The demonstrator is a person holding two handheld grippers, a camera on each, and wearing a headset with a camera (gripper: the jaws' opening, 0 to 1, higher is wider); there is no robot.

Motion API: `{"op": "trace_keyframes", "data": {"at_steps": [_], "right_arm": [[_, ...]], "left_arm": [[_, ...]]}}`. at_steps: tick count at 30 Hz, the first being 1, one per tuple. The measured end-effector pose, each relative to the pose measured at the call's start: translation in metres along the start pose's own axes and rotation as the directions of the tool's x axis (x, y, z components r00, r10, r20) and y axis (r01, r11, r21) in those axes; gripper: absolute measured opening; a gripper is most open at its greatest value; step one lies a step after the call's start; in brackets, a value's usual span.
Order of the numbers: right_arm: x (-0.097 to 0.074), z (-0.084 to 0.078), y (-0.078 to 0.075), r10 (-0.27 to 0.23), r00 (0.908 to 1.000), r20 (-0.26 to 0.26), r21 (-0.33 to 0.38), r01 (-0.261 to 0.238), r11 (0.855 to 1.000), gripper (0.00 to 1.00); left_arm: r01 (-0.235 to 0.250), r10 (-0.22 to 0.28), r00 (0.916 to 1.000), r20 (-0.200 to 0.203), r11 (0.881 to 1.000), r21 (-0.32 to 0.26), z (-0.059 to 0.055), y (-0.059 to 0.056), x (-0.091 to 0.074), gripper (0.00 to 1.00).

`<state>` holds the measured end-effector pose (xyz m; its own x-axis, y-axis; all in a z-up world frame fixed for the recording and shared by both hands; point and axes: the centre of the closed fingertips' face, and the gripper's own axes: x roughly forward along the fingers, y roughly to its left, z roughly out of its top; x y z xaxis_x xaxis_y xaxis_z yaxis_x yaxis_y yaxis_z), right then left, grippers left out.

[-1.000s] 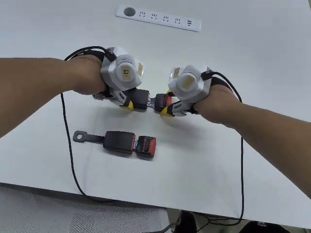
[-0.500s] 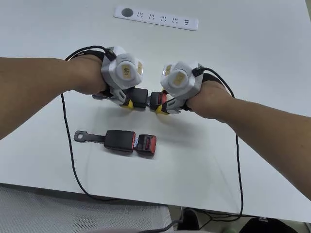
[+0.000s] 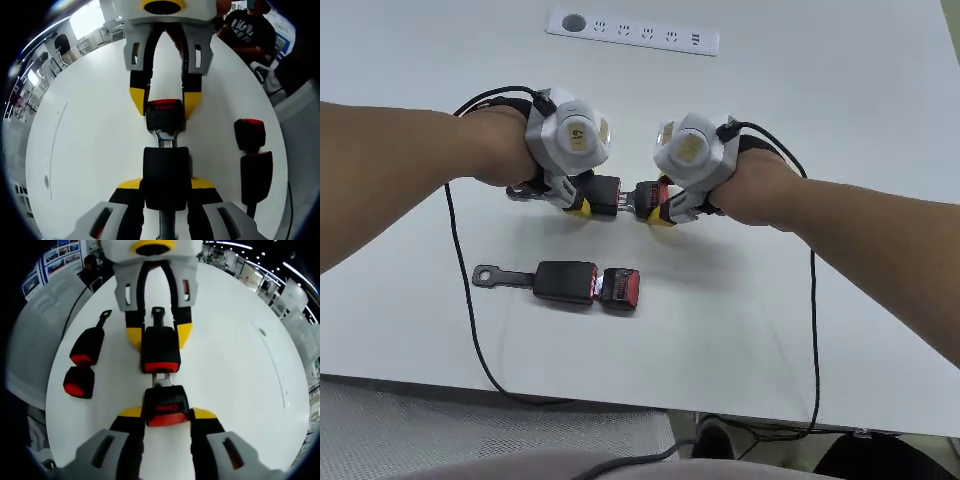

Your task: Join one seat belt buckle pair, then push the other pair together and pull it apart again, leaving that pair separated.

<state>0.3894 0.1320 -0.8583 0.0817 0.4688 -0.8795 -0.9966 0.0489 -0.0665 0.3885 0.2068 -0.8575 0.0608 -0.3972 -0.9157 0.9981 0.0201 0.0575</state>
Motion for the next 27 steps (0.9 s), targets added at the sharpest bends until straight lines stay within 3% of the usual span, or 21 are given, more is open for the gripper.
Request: {"op": "trace_keyframes", "data": {"at_steps": [9, 18, 23, 25, 27], "right_arm": [[-0.015, -0.027, 0.003, -0.020, 0.9998, -0.002, 0.045, 0.020, 0.999, 0.36], [-0.038, -0.072, 0.002, -0.056, 0.9973, -0.048, 0.087, 0.060, 0.994, 0.36], [-0.053, -0.097, 0.000, -0.087, 0.9929, -0.081, 0.044, 0.090, 0.995, 0.36], [-0.058, -0.106, 0.001, -0.084, 0.9930, -0.083, 0.039, 0.087, 0.995, 0.37], [-0.060, -0.114, 0.004, -0.059, 0.9957, -0.071, 0.084, 0.065, 0.994, 0.37]], "left_arm": [[-0.004, 0.004, 1.0000, -0.002, 1.000, -0.007, -0.001, 0.000, 0.000, 0.33], [-0.020, 0.021, 0.9997, 0.015, 1.000, -0.012, -0.002, 0.000, -0.001, 0.34], [-0.027, 0.027, 0.9995, 0.014, 0.999, -0.017, -0.001, 0.001, -0.001, 0.34], [-0.030, 0.031, 0.9994, 0.015, 0.999, -0.021, -0.001, 0.000, -0.001, 0.34], [-0.033, 0.033, 0.9993, 0.019, 0.999, -0.025, 0.000, 0.000, -0.001, 0.34]]}}
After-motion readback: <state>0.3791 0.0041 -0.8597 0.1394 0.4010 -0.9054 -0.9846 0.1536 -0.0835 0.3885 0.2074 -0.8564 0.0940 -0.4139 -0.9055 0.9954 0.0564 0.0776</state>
